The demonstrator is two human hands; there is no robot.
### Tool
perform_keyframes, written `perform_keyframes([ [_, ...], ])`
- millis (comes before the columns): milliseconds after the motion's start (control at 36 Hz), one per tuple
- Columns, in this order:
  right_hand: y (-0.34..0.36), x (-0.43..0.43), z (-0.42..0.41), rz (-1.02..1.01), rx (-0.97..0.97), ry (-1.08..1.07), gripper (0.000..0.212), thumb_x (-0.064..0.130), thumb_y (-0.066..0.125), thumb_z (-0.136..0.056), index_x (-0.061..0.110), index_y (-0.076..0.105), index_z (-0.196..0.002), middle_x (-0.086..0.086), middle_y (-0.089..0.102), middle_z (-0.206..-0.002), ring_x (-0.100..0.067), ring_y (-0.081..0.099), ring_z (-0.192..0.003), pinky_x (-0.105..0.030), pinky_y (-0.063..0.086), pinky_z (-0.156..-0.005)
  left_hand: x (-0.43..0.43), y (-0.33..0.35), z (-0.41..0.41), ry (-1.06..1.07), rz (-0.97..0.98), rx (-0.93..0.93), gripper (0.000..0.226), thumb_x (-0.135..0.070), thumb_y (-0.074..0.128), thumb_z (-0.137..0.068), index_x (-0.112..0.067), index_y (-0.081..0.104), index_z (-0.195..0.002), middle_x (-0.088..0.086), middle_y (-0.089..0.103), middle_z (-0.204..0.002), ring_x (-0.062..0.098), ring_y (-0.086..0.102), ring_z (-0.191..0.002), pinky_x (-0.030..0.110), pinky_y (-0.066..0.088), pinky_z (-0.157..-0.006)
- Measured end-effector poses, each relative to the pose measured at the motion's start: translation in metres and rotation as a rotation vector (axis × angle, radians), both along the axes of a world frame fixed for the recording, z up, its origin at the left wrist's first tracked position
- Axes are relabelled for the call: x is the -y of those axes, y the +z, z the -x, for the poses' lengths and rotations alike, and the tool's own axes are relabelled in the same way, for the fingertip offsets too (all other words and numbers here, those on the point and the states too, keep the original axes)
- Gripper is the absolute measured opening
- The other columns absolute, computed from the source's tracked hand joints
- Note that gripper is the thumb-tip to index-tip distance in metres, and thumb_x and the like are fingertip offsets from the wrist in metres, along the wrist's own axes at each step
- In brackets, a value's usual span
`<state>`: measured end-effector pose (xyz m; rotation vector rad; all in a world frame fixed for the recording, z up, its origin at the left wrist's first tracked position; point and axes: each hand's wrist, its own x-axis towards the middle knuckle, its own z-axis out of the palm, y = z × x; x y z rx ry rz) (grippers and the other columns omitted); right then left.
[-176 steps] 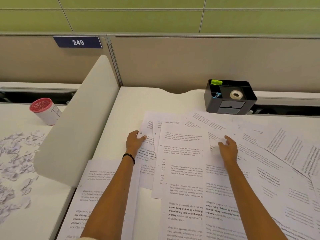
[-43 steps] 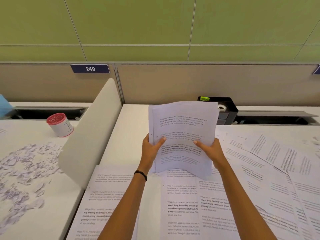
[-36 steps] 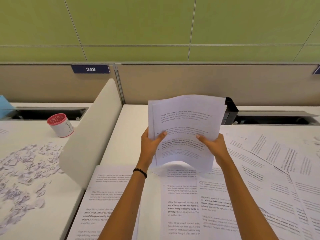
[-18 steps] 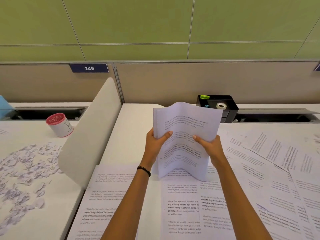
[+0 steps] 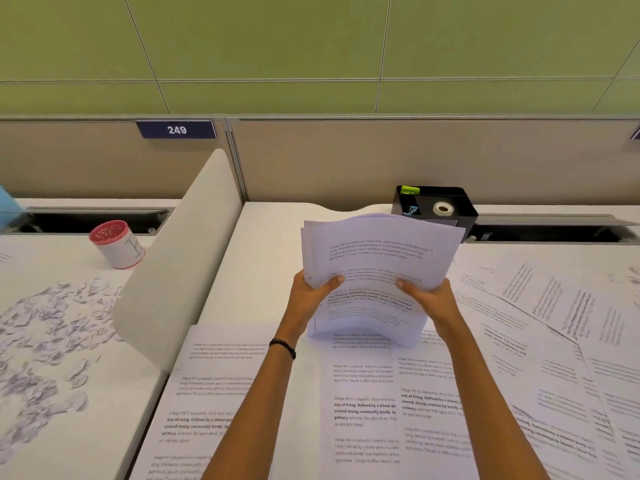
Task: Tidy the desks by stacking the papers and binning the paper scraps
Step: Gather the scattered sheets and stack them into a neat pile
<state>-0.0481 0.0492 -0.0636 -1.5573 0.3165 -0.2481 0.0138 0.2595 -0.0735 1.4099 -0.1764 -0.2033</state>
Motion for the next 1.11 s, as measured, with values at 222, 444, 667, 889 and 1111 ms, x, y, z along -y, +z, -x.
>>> perform_keyframes([
  [222,0.015,-0.008,-0.002,0.013,0.053,-0.032,0.032,0.014,0.078,-0.071,0.031,0.062,-0.093,0.008,0.069,-0.091,-0.014,0.067,-0.083,-0.024,0.057,-0.061,0.007,0.013,0.001,0.054,0.041,0.070,0.030,-0.012,0.071,-0.081,-0.011,0.064,-0.110,0.001,0.071,-0.096,0.018,0.069,-0.086,0.030,0.057,-0.067],
  [444,0.016,0.006,0.003,0.006,0.042,0.003,0.035,0.027,0.077,-0.061,0.028,0.067,-0.094,0.008,0.072,-0.094,-0.016,0.069,-0.088,-0.032,0.056,-0.071,-0.010,0.014,-0.011,0.047,0.006,0.121,0.026,-0.015,0.070,-0.081,-0.019,0.061,-0.105,-0.001,0.069,-0.102,0.017,0.068,-0.088,0.027,0.056,-0.070],
  [667,0.009,-0.009,0.000,-0.023,0.030,-0.026,0.032,0.009,0.076,-0.072,0.030,0.063,-0.092,0.006,0.069,-0.092,-0.012,0.068,-0.081,-0.026,0.055,-0.062,0.010,0.004,-0.001,0.068,0.024,0.058,0.033,-0.013,0.071,-0.081,-0.012,0.059,-0.112,0.006,0.067,-0.105,0.024,0.067,-0.094,0.031,0.058,-0.070],
  [889,0.024,-0.009,-0.001,-0.027,0.109,-0.052,0.031,0.007,0.075,-0.072,0.028,0.066,-0.093,0.009,0.072,-0.085,-0.012,0.070,-0.079,-0.026,0.058,-0.062,0.016,0.022,-0.001,0.103,0.090,0.120,0.025,-0.012,0.069,-0.082,-0.019,0.060,-0.104,0.002,0.068,-0.099,0.019,0.068,-0.087,0.031,0.057,-0.067],
  [1111,0.020,-0.001,0.005,0.005,0.075,-0.056,0.026,0.010,0.073,-0.075,0.029,0.063,-0.089,0.010,0.069,-0.088,-0.007,0.066,-0.078,-0.018,0.054,-0.057,0.003,0.010,-0.011,0.122,0.003,0.178,0.034,-0.022,0.071,-0.080,-0.021,0.057,-0.111,0.001,0.065,-0.107,0.020,0.065,-0.096,0.028,0.057,-0.073],
])
